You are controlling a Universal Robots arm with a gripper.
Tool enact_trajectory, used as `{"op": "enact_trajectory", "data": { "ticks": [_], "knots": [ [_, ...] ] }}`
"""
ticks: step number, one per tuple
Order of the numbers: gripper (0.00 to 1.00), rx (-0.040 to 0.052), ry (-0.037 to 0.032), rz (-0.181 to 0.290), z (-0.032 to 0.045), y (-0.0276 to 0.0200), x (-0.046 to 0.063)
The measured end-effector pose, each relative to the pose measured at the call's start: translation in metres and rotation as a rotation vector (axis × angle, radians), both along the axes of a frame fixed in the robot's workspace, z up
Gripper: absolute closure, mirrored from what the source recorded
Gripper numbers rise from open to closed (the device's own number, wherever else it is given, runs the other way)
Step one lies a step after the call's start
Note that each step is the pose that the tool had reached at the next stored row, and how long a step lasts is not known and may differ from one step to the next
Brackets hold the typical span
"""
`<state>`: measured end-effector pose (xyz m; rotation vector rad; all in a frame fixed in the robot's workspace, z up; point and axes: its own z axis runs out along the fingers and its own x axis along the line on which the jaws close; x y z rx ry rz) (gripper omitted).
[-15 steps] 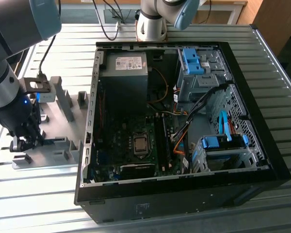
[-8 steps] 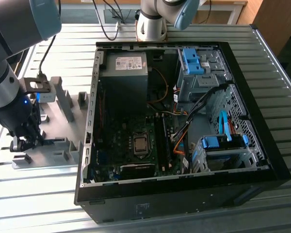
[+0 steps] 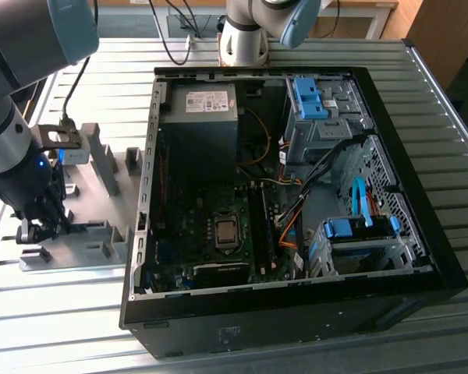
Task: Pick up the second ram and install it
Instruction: 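Pick up the second ram and move it above second insertion slot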
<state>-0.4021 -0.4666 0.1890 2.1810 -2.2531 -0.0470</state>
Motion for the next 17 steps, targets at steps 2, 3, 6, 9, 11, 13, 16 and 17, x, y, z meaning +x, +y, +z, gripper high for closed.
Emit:
{"op": "enact_trajectory", "data": {
  "ticks": [2, 3, 6, 9, 11, 13, 16, 17],
  "knots": [
    [0.86, 0.0001, -0.0001, 0.002, -0.0002, 0.0, 0.0],
    [0.86, 0.0001, -0.0001, 0.009, -0.0003, -0.0001, 0.0],
    [0.86, 0.0, -0.0002, 0.042, -0.0006, -0.0005, -0.0001],
    [0.86, 0.0, -0.0002, 0.049, -0.0006, -0.0006, 0.0],
    [0.86, 0.0, -0.0002, 0.049, -0.0007, -0.0006, 0.0],
    [0.86, 0.0005, -0.0007, 0.049, 0.0, -0.0006, 0.0],
    [0.86, 0.0003, -0.0002, 0.049, 0.0049, -0.0006, -0.0001],
    [0.86, 0.0005, -0.0005, 0.049, 0.0064, -0.0006, 0.0]
  ]
}}
